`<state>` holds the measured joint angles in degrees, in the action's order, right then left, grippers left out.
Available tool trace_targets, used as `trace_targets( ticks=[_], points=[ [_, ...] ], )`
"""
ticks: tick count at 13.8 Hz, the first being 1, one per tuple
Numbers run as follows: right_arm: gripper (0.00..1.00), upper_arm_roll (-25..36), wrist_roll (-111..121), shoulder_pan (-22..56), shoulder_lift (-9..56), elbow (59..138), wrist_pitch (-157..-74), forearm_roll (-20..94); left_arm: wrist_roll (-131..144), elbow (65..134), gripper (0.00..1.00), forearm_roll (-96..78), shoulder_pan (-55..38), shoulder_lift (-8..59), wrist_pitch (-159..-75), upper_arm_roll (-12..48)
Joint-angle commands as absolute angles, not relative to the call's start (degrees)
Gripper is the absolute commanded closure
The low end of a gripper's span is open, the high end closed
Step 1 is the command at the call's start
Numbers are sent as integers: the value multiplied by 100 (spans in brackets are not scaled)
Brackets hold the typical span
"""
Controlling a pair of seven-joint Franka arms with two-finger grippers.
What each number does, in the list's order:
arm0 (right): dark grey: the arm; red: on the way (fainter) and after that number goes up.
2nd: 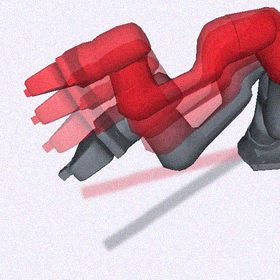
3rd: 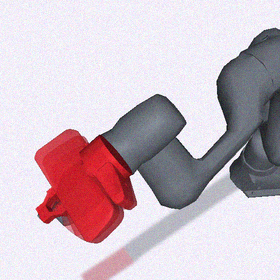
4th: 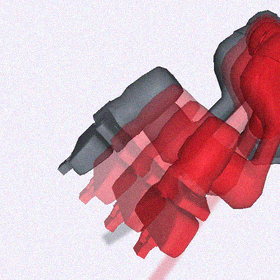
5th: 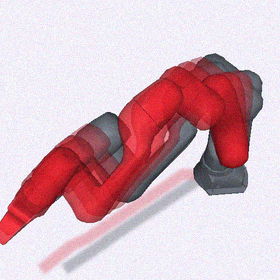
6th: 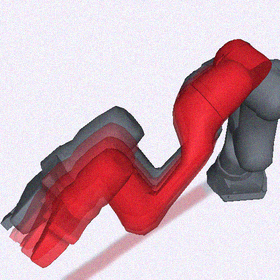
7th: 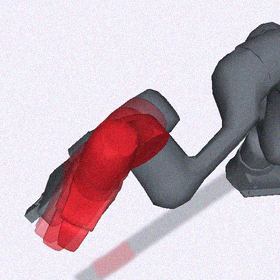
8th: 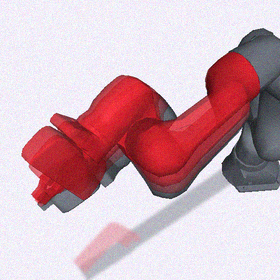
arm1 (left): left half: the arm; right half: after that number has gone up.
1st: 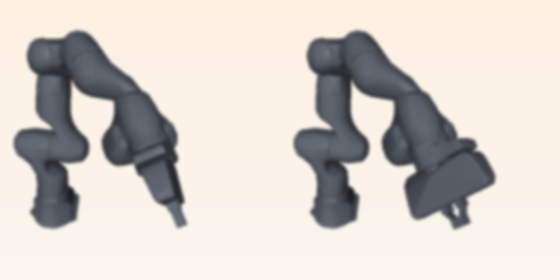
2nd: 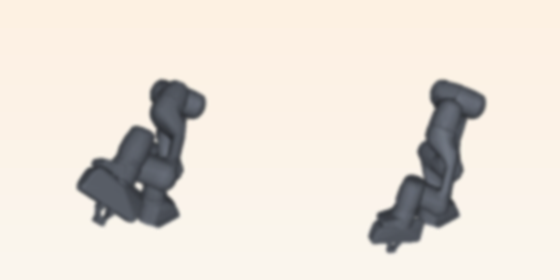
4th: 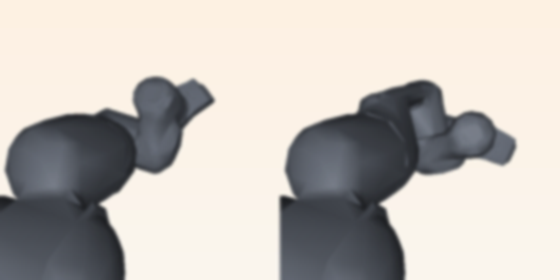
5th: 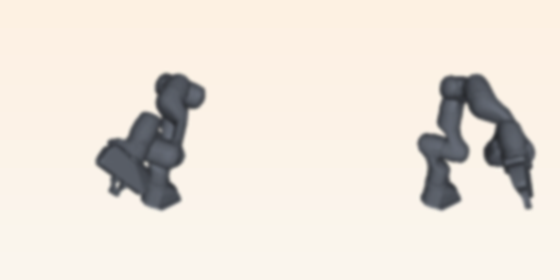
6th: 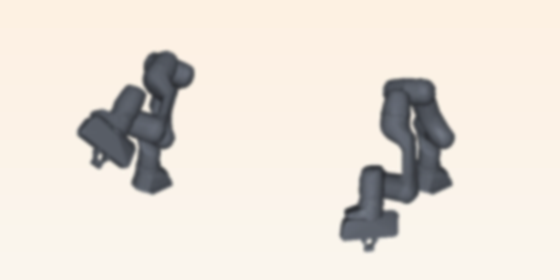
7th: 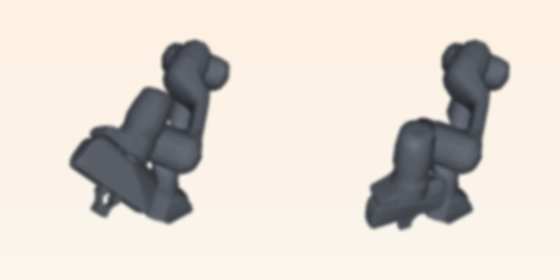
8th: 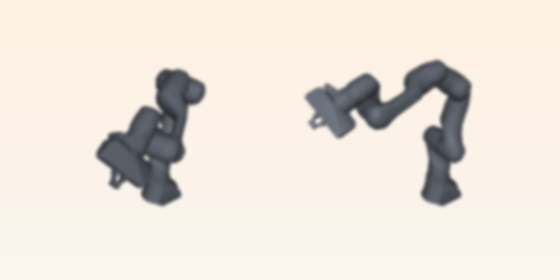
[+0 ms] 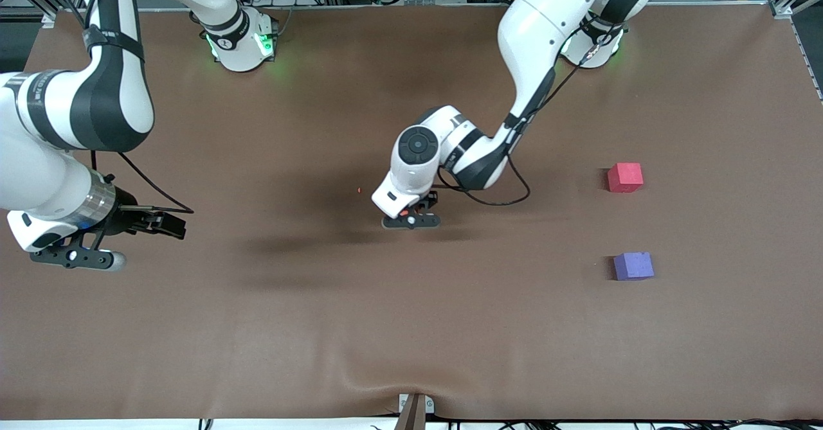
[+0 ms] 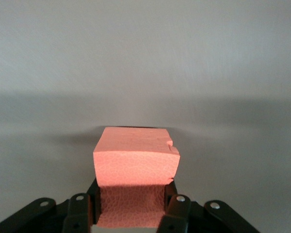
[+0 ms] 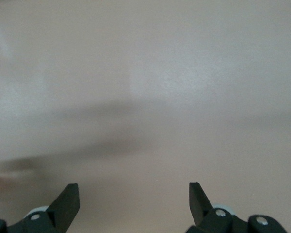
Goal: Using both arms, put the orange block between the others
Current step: 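Carry the orange cube with the left gripper between pink and purple cubes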
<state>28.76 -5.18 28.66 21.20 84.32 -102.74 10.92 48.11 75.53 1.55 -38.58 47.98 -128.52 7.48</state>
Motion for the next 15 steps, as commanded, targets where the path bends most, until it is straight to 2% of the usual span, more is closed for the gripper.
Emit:
trace_targets(
  ticks=[1,3,5,9,13,15],
  points=[
    [0,2857,-519,2936,1856,8403,-9986,1037,4799,7681,98,220,-3351,3993,-12036,747],
    [0,2848,-519,2936,1653,8376,-9809,1063,4266,7847,97,211,-2955,3483,-11289,747],
    [0,2795,-519,2953,1565,8376,-9738,1081,3493,8137,96,211,-2368,2991,-10882,764],
    [0,2839,-501,3103,1345,8385,-9502,1020,2121,9103,95,211,-1198,2321,-10872,773],
    [0,2822,-475,3024,889,8429,-8835,564,1294,9719,95,220,-283,2180,-11117,800],
    [0,2708,-466,2788,774,8429,-8562,536,846,10070,95,211,121,2188,-11520,800]
  ],
)
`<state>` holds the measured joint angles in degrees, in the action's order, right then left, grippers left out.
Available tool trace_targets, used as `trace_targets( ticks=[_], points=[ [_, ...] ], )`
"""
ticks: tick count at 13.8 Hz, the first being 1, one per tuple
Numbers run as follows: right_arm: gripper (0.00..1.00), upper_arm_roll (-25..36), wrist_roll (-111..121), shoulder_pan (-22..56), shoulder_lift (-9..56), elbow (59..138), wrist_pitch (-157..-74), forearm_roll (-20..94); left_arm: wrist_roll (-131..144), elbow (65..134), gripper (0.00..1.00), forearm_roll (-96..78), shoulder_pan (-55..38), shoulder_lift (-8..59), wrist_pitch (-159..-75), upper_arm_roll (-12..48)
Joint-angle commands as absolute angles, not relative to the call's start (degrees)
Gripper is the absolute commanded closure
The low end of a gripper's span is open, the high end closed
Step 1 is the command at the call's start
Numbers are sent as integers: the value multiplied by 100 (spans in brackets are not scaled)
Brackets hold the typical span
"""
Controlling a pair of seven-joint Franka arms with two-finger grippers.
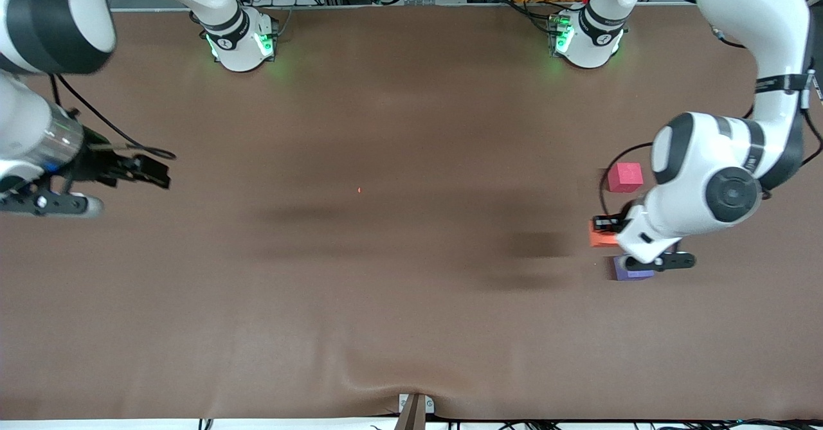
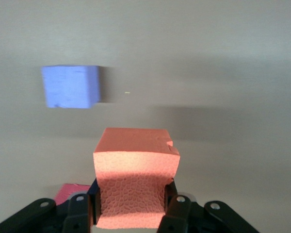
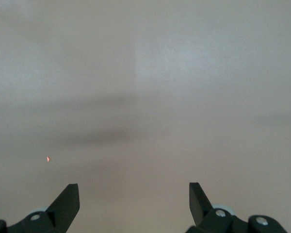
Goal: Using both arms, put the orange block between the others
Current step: 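Carry the orange cube with the left gripper between pink and purple cubes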
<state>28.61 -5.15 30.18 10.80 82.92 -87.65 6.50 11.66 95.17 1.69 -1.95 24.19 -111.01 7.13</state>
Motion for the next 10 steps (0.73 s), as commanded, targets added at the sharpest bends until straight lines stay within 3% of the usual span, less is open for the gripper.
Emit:
trace_targets(
  ticks=[1,3,5,10],
  points=[
    [0,2324,-457,2386,721,8429,-8552,519,644,10307,94,211,280,2188,-11818,800],
    [0,1157,-335,1262,485,8446,-8552,152,396,10799,93,211,465,2171,-12451,800],
    [0,390,-325,487,64,8717,-8552,44,352,11178,92,220,597,2153,-12944,800],
    [0,123,245,-227,-220,8868,-8464,44,325,11531,91,211,694,2136,-13165,800]
  ],
)
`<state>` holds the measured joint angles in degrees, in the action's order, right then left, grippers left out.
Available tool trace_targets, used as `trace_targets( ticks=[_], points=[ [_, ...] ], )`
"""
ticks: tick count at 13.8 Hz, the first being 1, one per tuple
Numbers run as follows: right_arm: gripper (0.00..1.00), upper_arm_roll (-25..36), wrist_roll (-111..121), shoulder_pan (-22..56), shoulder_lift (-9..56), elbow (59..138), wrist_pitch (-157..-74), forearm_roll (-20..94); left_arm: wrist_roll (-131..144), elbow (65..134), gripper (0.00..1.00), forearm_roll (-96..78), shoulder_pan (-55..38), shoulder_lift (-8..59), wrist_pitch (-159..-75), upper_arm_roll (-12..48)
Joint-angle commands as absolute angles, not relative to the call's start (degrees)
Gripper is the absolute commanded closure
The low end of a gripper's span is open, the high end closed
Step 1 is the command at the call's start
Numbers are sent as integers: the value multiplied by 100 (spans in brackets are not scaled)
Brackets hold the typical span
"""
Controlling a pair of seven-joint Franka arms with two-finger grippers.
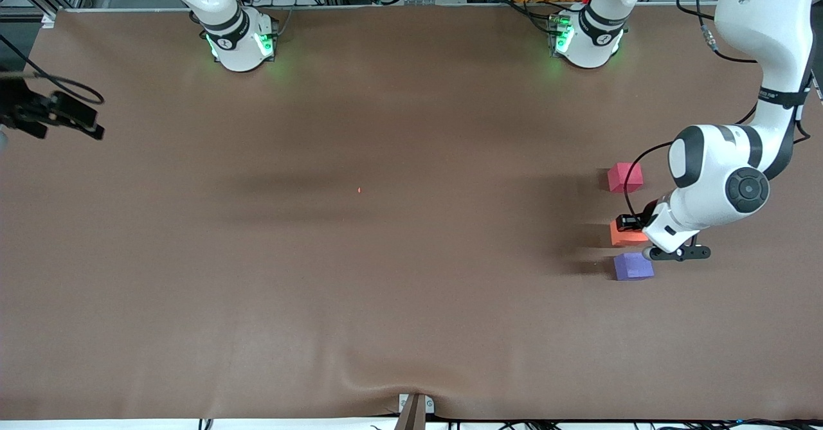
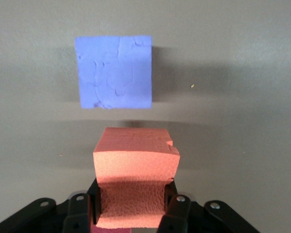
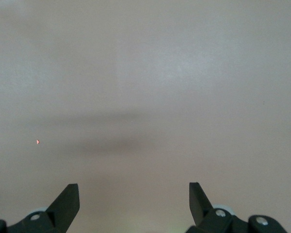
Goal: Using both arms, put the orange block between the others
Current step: 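Lower the orange cube onto the table between the pink and purple cubes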
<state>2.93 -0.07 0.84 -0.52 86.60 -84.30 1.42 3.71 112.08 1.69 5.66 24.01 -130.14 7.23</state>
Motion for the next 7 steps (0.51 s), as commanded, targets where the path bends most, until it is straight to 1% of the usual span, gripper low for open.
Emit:
trace_targets(
  ticks=[1,4,7],
  points=[
    [0,97,385,-333,-220,8859,-8464,44,325,11627,91,211,738,2118,-13210,800],
    [0,184,457,-369,-229,8824,-8394,26,316,11821,91,211,799,1960,-13219,800],
    [0,211,361,-396,-220,8622,-8078,0,316,11961,91,211,861,1960,-13384,800]
  ],
)
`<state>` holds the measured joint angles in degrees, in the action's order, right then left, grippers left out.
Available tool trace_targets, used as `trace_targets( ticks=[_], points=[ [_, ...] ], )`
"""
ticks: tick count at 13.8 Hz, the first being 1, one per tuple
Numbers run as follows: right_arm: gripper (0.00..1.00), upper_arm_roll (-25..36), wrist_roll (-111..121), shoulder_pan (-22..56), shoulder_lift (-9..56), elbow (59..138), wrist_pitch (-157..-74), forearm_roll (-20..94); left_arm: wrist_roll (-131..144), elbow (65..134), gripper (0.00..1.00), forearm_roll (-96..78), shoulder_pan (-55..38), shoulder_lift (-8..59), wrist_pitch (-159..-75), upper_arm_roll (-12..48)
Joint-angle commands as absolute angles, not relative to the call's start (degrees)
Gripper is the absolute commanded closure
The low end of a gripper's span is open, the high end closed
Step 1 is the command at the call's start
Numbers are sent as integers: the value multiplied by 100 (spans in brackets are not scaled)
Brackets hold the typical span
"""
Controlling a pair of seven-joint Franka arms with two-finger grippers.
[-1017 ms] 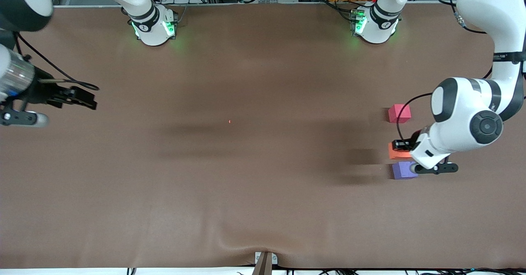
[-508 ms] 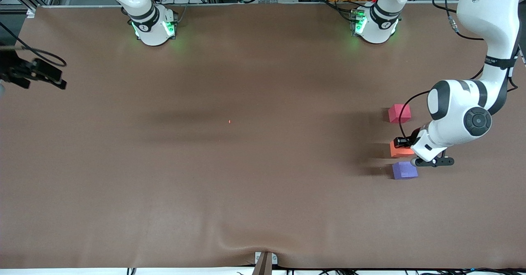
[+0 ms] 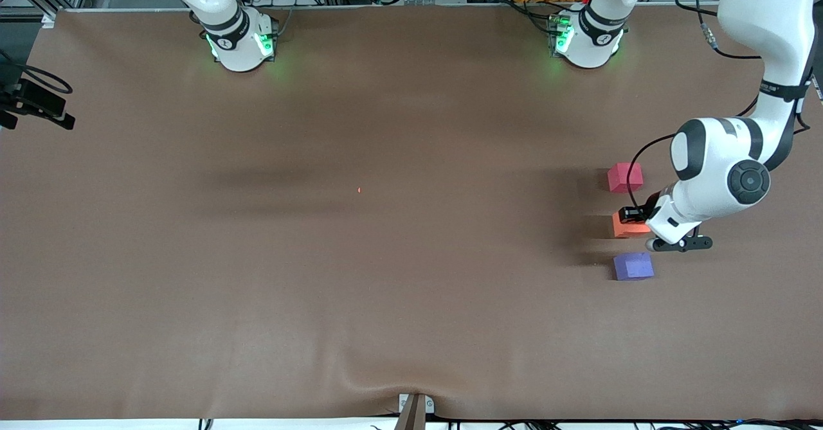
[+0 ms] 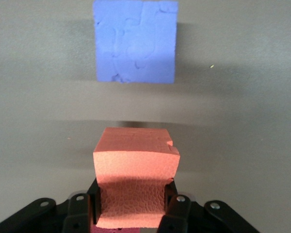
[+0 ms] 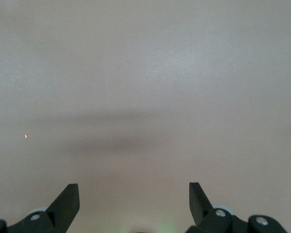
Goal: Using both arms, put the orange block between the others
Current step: 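Lower the orange cube onto the table between the pink and purple cubes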
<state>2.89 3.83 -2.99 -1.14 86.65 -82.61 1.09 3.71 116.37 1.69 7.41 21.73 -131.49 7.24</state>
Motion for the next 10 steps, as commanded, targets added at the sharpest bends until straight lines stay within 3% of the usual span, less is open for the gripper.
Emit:
trace_targets(
  ticks=[1,10],
  points=[
    [0,228,360,-413,-220,8622,-7990,-17,325,12040,91,211,896,1977,-13577,800],
    [0,159,-97,-572,-264,8604,-8050,53,316,12129,89,220,888,2180,-14018,800]
  ],
)
